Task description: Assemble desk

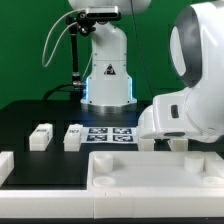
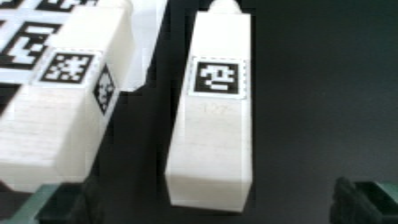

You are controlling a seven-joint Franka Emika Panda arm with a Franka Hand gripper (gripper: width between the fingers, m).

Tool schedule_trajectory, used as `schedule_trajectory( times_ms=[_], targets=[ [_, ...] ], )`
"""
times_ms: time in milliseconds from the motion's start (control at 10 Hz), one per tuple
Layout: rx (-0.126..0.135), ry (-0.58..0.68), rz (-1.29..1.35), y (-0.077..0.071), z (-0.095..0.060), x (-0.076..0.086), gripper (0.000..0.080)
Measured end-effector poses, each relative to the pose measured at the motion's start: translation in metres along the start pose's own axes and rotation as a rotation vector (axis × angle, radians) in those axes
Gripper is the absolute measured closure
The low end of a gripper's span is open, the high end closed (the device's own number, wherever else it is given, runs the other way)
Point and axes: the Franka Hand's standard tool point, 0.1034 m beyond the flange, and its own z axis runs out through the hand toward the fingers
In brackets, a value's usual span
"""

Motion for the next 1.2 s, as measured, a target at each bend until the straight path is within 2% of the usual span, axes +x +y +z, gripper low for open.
schedule_trajectory(
  times_ms=[200,500,600,700,800,900,1200],
  targets=[
    [-0.005,-0.012,0.0,-0.0008,0.015,0.0,0.0151],
    [-0.005,-0.011,0.001,-0.0004,0.0145,0.0004,0.0151],
    [-0.005,-0.011,0.001,-0.0004,0.0147,0.0005,0.028],
    [-0.005,-0.011,0.001,-0.0004,0.0149,0.0005,0.028],
    [-0.005,-0.012,0.001,-0.0003,0.0151,0.0006,0.0429],
    [-0.005,-0.012,0.001,-0.0004,0.0151,0.0005,0.0514],
    [-0.005,-0.012,0.001,-0.0004,0.0151,0.0005,0.0514]
  ],
)
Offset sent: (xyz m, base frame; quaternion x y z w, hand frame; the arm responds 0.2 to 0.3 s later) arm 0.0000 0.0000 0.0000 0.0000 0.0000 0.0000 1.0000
